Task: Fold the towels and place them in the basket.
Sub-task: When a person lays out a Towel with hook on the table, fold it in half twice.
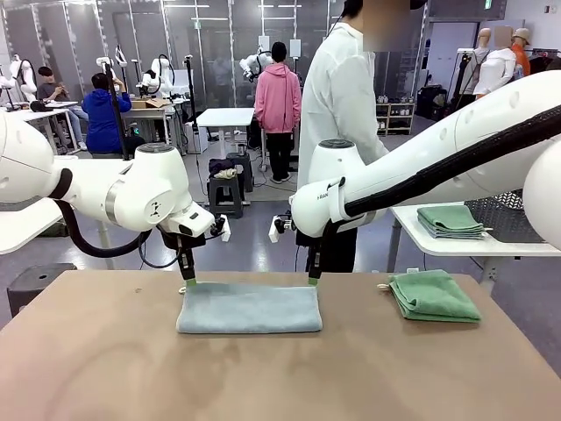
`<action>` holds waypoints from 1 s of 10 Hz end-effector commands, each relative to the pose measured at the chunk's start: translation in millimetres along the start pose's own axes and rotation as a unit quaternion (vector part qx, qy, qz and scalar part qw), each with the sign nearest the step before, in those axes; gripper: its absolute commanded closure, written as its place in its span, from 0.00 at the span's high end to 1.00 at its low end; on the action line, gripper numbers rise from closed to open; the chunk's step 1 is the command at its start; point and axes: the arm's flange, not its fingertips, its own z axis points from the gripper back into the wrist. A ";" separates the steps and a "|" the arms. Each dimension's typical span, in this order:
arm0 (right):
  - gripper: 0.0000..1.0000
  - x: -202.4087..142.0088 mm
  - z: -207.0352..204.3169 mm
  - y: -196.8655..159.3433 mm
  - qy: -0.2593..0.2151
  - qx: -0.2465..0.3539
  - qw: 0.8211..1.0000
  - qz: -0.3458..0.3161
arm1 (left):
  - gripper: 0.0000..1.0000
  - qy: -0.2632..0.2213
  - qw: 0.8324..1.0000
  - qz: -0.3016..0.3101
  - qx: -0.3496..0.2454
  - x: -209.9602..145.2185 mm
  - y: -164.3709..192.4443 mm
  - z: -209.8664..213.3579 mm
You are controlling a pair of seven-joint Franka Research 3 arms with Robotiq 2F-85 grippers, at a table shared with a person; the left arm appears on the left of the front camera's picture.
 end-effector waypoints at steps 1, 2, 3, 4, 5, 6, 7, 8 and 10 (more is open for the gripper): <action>0.69 -9.1 11.7 2.0 -0.015 -0.013 1.000 -0.005 | 0.65 -0.005 0.999 0.013 0.032 -11.7 0.9 5.9; 0.83 -12.3 25.2 6.9 -0.014 -0.007 1.000 -0.014 | 0.78 -0.011 1.000 0.006 0.028 -19.2 1.2 18.2; 0.89 -16.1 42.7 18.6 -0.007 0.013 1.000 -0.025 | 0.83 -0.017 1.000 -0.007 0.003 -27.9 -4.8 36.0; 0.89 -22.9 66.0 40.5 -0.002 0.020 0.999 -0.033 | 0.88 -0.017 0.999 -0.014 -0.032 -42.9 -17.0 60.3; 0.89 -30.7 87.3 58.0 0.003 0.029 0.999 -0.044 | 0.88 -0.031 0.998 -0.026 -0.051 -59.7 -24.3 82.1; 0.89 -38.8 106.0 73.7 0.031 0.022 0.998 -0.054 | 0.88 -0.044 0.996 -0.028 -0.067 -77.9 -28.8 101.9; 0.89 -45.1 120.1 87.2 0.040 0.014 0.998 -0.054 | 0.88 -0.064 0.995 -0.031 -0.066 -94.5 -33.5 119.0; 0.89 -49.1 130.4 101.3 0.043 0.015 0.998 -0.050 | 0.88 -0.081 0.994 -0.032 -0.072 -110.6 -38.0 132.4; 0.89 -54.8 144.4 122.3 0.022 0.027 0.999 -0.041 | 0.88 -0.101 0.991 -0.030 -0.077 -136.7 -46.4 149.0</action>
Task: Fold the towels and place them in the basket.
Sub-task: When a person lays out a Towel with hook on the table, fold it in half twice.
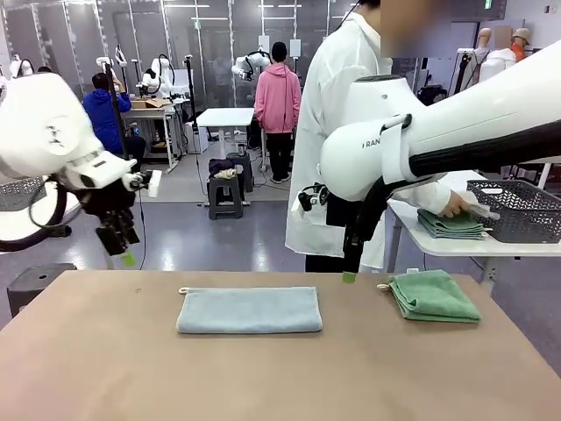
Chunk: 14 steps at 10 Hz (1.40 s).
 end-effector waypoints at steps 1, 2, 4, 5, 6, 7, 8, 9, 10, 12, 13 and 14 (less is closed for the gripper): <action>0.89 -7.2 1.8 8.6 -0.021 0.012 1.000 0.015 | 0.88 -0.026 1.000 -0.012 -0.011 -15.6 -8.9 0.8; 0.89 0.0 0.0 0.0 0.000 0.000 1.000 0.000 | 0.88 -0.054 0.998 -0.021 -0.023 -22.0 -5.4 0.9; 0.89 0.0 0.0 0.0 0.000 0.000 1.000 0.000 | 0.88 -0.160 0.985 -0.038 -0.059 -41.4 6.7 0.9; 0.89 0.0 0.0 0.0 0.000 0.000 1.000 0.000 | 0.88 -0.214 0.974 -0.040 -0.067 -50.1 13.0 -1.5; 0.89 -2.1 1.1 4.9 -0.004 0.004 1.000 0.001 | 0.88 -0.259 0.962 -0.033 -0.079 -59.6 17.7 -4.1; 0.89 0.5 2.1 6.1 -0.012 0.059 0.994 -0.093 | 0.88 -0.288 0.954 -0.027 -0.081 -68.4 20.7 -5.9; 0.89 -0.6 3.0 6.5 -0.035 0.104 0.976 -0.189 | 0.88 -0.300 0.950 -0.022 -0.083 -72.3 24.9 -8.9; 0.89 -3.3 4.3 11.3 -0.050 0.125 0.949 -0.287 | 0.88 -0.303 0.949 -0.019 -0.085 -73.6 27.7 -11.5; 0.89 -6.3 7.0 19.2 -0.059 0.128 0.920 -0.366 | 0.88 -0.304 0.949 -0.017 -0.088 -74.0 29.3 -13.4; 0.89 -4.6 10.7 32.8 -0.057 0.131 0.846 -0.513 | 0.88 -0.305 0.948 -0.013 -0.090 -76.8 34.9 -17.1; 0.89 -1.5 11.8 38.3 -0.062 0.125 0.810 -0.570 | 0.88 -0.306 0.948 -0.013 -0.090 -77.6 36.3 -18.1; 0.89 -0.5 10.5 41.8 -0.074 0.119 0.779 -0.611 | 0.88 -0.305 0.948 -0.012 -0.091 -78.0 36.9 -18.9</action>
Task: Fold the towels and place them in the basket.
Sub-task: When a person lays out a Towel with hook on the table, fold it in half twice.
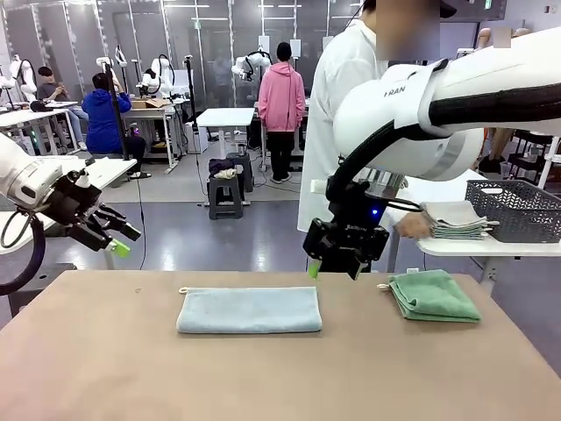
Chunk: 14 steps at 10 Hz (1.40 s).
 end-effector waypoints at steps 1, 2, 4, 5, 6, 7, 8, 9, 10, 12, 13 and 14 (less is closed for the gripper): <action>0.89 -11.4 -10.8 8.8 -0.057 0.012 0.989 -0.138 | 0.88 -0.008 1.000 0.000 -0.009 2.5 4.7 0.9; 0.89 -12.5 -13.3 8.9 -0.084 0.013 0.981 -0.172 | 0.88 -0.010 1.000 0.001 -0.009 1.9 5.8 0.3; 0.89 -7.1 -16.8 10.8 -0.089 0.022 0.978 -0.186 | 0.88 -0.010 1.000 0.005 -0.010 1.1 7.0 0.5; 0.89 -2.9 -17.2 12.9 -0.082 0.023 0.979 -0.185 | 0.88 -0.006 1.000 0.005 -0.010 1.9 6.2 -0.1; 0.89 -6.1 -10.1 7.0 -0.078 0.020 0.981 -0.175 | 0.88 0.000 1.000 0.001 -0.001 -1.0 1.4 -1.1; 0.89 -6.1 -10.1 7.0 -0.078 0.020 0.981 -0.175 | 0.88 0.000 1.000 0.001 -0.001 -1.0 1.4 -1.1; 0.89 -6.1 -10.1 7.0 -0.078 0.020 0.981 -0.175 | 0.88 0.000 1.000 0.001 -0.001 -1.0 1.4 -1.1; 0.89 -5.5 -12.1 8.5 -0.080 0.020 0.981 -0.177 | 0.88 0.000 1.000 0.001 -0.001 -1.0 1.4 -1.1; 0.89 16.4 -25.7 14.2 -0.094 -0.017 0.970 -0.223 | 0.88 0.000 1.000 0.001 -0.001 -1.0 1.4 -1.1; 0.89 45.3 -62.4 21.4 -0.115 -0.041 0.968 -0.221 | 0.88 0.000 1.000 0.001 -0.001 -1.0 1.4 -1.1; 0.89 58.5 -82.9 21.4 -0.117 -0.043 0.969 -0.214 | 0.88 0.000 1.000 0.001 -0.001 -1.0 1.4 -1.1; 0.89 71.4 -104.0 19.4 -0.118 -0.045 0.970 -0.210 | 0.88 0.000 1.000 0.001 -0.001 -1.0 1.4 -1.1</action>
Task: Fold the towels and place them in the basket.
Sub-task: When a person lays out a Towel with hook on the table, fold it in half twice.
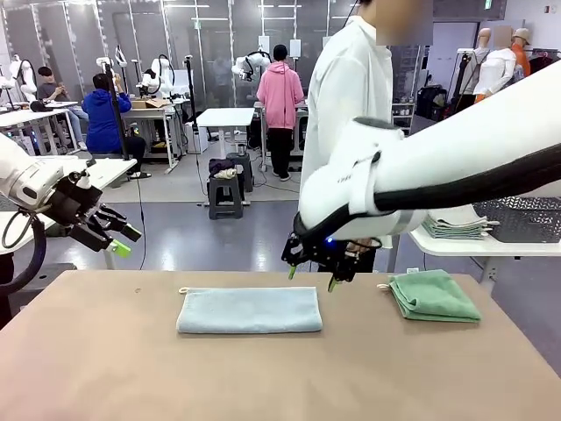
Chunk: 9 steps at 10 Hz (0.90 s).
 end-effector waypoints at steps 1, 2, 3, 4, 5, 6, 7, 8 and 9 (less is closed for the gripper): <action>0.89 20.4 -41.2 22.0 -0.031 -0.022 0.999 -0.007 | 0.88 0.000 1.000 -0.001 0.000 0.6 -0.4 0.5; 0.89 31.8 -62.3 21.1 -0.038 -0.031 0.999 0.000 | 0.88 0.000 1.000 -0.001 0.000 0.6 -0.4 0.5; 0.89 40.4 -75.9 17.5 -0.043 -0.039 0.998 0.001 | 0.88 0.000 1.000 -0.001 0.000 0.6 -0.4 0.5; 0.89 48.3 -86.3 12.6 -0.035 -0.044 0.998 0.002 | 0.88 0.000 1.000 -0.001 0.000 0.6 -0.4 0.5; 0.89 55.3 -96.1 7.9 -0.040 -0.054 0.998 0.010 | 0.88 0.000 1.000 -0.001 0.000 0.6 -0.4 0.5; 0.89 64.5 -106.2 4.2 -0.038 -0.060 0.997 0.029 | 0.88 0.000 1.000 -0.001 0.000 0.6 -0.4 0.5; 0.89 72.0 -112.7 2.6 -0.029 -0.060 0.997 0.043 | 0.88 0.000 1.000 -0.001 0.000 0.6 -0.4 0.5; 0.89 76.6 -117.4 1.5 -0.025 -0.068 0.996 0.056 | 0.88 0.000 1.000 -0.001 0.000 0.6 -0.4 0.5; 0.89 80.2 -119.9 0.3 -0.020 -0.074 0.994 0.077 | 0.88 0.000 1.000 -0.001 0.000 0.6 -0.4 0.5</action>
